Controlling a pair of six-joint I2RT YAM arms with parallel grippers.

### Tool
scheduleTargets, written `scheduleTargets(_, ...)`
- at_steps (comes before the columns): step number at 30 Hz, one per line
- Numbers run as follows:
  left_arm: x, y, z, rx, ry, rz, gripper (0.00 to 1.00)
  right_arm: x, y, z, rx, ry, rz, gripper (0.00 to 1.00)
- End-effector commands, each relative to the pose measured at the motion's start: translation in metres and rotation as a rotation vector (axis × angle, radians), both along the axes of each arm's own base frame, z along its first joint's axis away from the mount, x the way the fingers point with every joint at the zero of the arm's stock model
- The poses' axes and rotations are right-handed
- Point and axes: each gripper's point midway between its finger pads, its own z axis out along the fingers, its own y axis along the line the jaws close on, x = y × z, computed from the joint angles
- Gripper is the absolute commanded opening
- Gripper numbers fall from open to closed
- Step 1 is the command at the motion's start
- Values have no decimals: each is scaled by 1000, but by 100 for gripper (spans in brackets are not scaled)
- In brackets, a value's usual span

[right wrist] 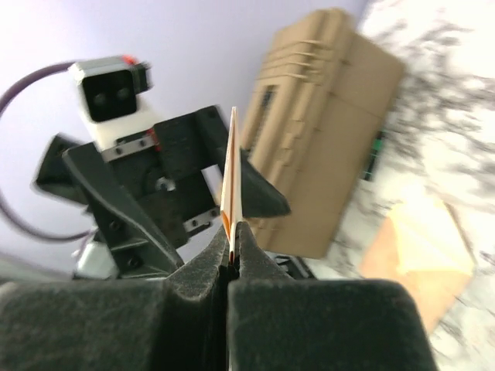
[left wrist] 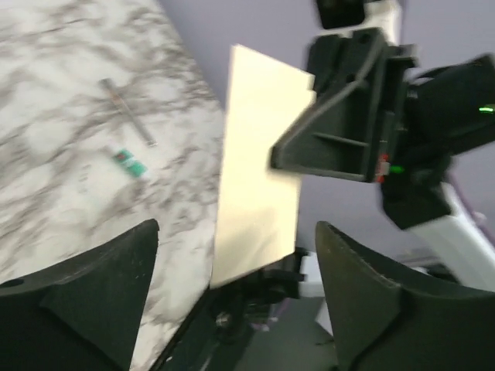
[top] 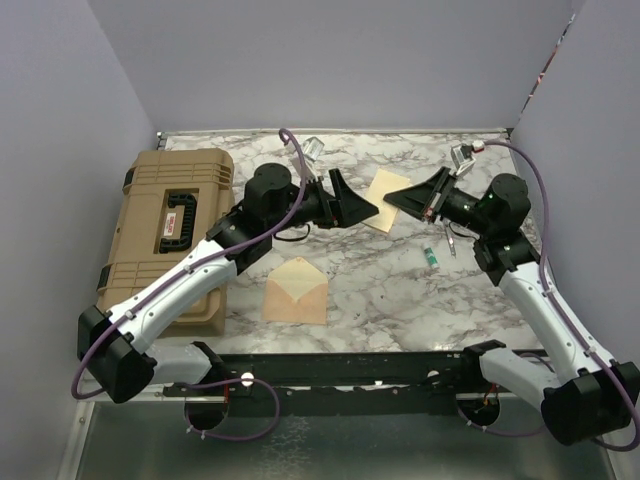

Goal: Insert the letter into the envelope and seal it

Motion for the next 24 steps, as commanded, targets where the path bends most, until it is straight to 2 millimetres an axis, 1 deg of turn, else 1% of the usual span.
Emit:
scheduleTargets(1,26,62,-99,403,77,316,88,9,-26,-89,-303,182,-173,0)
scheduleTargets(2,28,82,-124,507,135,390,92,8,-32,-103,-347,210,-198,0)
scheduleTargets(3,30,98,-141,592,166,455,95,7,-37,-115,-383,233,-220,0)
scheduleTargets(5,30,125,-169,726,225,549,99,4,-46,-135,-436,275,-251,0)
scheduleTargets(6,28,134,-181,770,253,582,99,2,-48,-143,-453,291,-255,0)
scheduleTargets(8,22,140,-200,813,297,605,99,-1,-49,-155,-469,318,-250,0)
scheduleTargets(11,9,153,-231,883,361,662,99,-5,-48,-165,-473,346,-237,0)
scheduleTargets(13,-4,163,-253,942,401,692,99,-6,-49,-170,-477,361,-238,0)
scheduleTargets(17,-25,167,-287,1003,467,698,99,-8,-50,-180,-488,384,-238,0)
scheduleTargets(19,-30,165,-300,1014,491,687,99,-9,-51,-184,-497,400,-236,0)
scheduleTargets(24,-34,153,-326,1001,524,643,99,-10,-51,-188,-508,413,-229,0)
